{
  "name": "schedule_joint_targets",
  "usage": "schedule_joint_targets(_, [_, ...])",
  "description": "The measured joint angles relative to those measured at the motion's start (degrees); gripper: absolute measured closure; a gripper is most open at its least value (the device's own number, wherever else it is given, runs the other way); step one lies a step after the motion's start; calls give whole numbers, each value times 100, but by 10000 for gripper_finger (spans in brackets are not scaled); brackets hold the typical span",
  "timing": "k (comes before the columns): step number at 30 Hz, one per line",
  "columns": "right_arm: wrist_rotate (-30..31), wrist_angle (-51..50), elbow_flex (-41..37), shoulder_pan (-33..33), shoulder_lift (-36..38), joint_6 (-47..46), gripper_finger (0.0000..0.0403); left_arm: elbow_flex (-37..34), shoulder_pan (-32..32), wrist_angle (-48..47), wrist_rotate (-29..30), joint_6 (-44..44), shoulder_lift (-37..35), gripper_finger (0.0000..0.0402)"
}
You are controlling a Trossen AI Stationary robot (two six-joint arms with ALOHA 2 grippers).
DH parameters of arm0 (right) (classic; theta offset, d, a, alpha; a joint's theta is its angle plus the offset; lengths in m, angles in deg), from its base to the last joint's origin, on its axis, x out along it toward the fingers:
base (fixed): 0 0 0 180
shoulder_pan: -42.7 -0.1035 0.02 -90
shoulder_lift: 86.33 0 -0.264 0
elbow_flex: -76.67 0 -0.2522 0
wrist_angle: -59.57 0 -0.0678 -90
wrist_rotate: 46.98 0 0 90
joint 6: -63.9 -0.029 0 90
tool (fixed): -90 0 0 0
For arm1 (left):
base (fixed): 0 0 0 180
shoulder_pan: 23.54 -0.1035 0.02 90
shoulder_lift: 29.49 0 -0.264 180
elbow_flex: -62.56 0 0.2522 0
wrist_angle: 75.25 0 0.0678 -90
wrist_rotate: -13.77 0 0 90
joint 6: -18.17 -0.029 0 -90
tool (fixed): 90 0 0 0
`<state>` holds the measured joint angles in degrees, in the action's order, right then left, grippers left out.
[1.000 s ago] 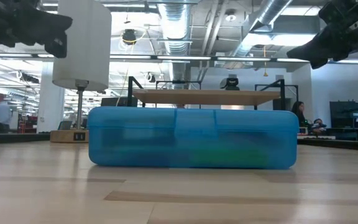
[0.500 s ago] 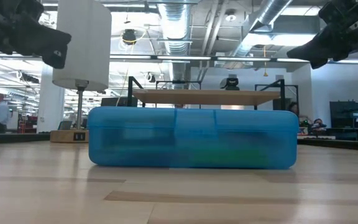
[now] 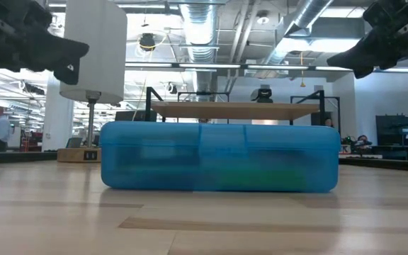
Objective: Pack school essentials
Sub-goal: Return to Home Position
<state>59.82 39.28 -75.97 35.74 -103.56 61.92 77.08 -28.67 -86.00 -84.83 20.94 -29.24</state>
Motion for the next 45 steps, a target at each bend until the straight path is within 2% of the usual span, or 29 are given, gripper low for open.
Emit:
schedule_joint_targets(4, [-2,-45,0,0,0,-2,373,0,1,-71,85,3,15,401])
schedule_joint_targets(11, [-4,-228,0,0,0,-4,376,0,2,-217,914,74,21,402])
schedule_joint_targets(13, [-4,-258,0,0,0,-4,374,0,2,-205,995,75,20,402])
schedule_joint_targets(45, [-15,-398,0,0,0,-4,375,0,2,-208,993,133,20,401])
